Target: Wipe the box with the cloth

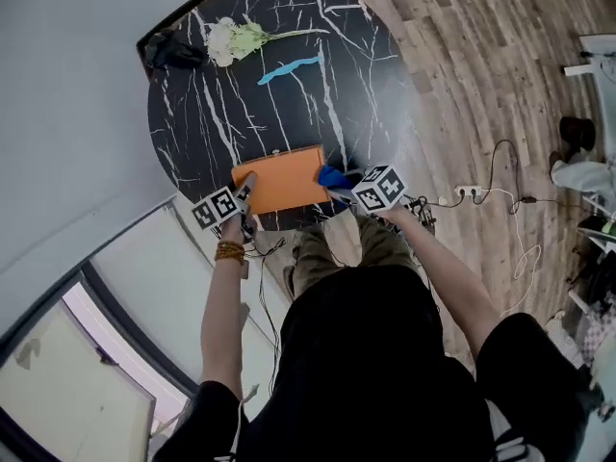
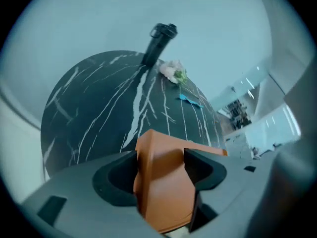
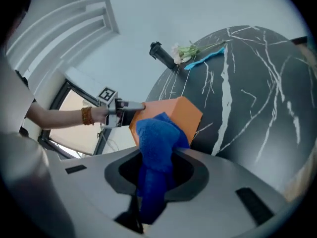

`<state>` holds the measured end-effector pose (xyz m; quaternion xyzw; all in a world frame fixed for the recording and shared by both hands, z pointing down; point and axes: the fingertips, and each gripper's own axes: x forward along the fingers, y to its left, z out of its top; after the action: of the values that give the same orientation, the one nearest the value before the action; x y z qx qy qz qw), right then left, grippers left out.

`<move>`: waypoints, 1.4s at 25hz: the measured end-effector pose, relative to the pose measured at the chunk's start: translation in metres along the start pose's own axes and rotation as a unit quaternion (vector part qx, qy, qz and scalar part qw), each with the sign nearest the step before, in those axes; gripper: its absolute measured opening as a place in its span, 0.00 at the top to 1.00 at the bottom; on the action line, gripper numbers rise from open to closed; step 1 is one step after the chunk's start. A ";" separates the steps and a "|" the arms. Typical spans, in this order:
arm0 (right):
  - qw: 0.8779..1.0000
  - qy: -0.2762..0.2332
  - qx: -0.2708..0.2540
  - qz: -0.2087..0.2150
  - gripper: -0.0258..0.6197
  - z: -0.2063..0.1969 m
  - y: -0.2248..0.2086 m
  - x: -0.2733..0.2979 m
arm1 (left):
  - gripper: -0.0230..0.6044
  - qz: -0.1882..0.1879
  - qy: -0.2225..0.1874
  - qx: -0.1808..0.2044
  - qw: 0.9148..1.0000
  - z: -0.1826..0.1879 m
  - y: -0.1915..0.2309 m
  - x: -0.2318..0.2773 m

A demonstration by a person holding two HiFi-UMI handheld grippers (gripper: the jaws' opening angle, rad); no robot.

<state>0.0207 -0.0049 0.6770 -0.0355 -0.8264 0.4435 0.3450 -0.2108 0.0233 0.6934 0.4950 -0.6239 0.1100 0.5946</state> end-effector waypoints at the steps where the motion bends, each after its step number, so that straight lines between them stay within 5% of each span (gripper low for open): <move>1: 1.000 -0.009 -0.009 -0.004 0.83 -0.009 0.002 -0.002 | 0.49 0.021 0.011 0.057 0.998 0.014 -0.005 0.002; 3: 0.998 -0.022 -0.043 -0.039 0.83 -0.023 -0.006 -0.011 | 0.49 0.079 0.037 0.207 0.974 0.034 -0.021 -0.001; 5: 0.993 -0.024 -0.080 -0.078 0.83 -0.033 -0.020 -0.019 | 0.50 0.099 0.092 0.349 0.927 0.025 -0.053 -0.004; 6: 0.991 -0.019 -0.100 -0.081 0.83 -0.037 -0.023 -0.018 | 0.55 0.083 0.132 0.386 0.909 0.007 -0.073 -0.001; 9: 0.989 -0.001 -0.142 -0.044 0.83 -0.034 -0.018 0.002 | 0.55 0.020 0.241 0.405 0.882 -0.061 -0.114 0.015; 10: 0.988 0.002 -0.148 -0.040 0.83 -0.028 -0.020 0.008 | 0.52 0.024 0.256 0.415 0.873 -0.072 -0.117 0.019; 12: 0.987 0.000 -0.153 -0.050 0.83 -0.008 -0.035 0.012 | 0.63 0.047 0.261 0.442 0.857 -0.074 -0.115 0.021; 15: 0.983 -0.013 -0.166 -0.079 0.83 0.040 -0.073 0.009 | 0.70 0.055 0.251 0.431 0.865 -0.067 -0.112 0.025; 18: 0.974 0.013 -0.212 -0.076 0.83 0.063 -0.083 0.007 | 0.73 0.079 0.252 0.464 0.846 -0.068 -0.110 0.026; 20: 0.968 0.041 -0.241 -0.056 0.83 0.043 -0.064 0.006 | 0.70 0.091 0.253 0.479 0.836 -0.072 -0.110 0.025; 26: 0.974 0.040 -0.220 -0.028 0.84 -0.035 -0.003 0.018 | 0.68 0.107 0.232 0.489 0.834 -0.065 -0.105 0.023; 35: 0.972 0.021 -0.209 -0.109 0.84 0.056 -0.071 0.012 | 0.68 0.104 0.233 0.492 0.832 -0.073 -0.111 0.025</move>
<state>-0.0048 -0.0831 0.7166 -0.0258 -0.8921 0.2199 0.3939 -0.0766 0.0097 0.6841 0.6146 -0.3780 0.5755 0.3850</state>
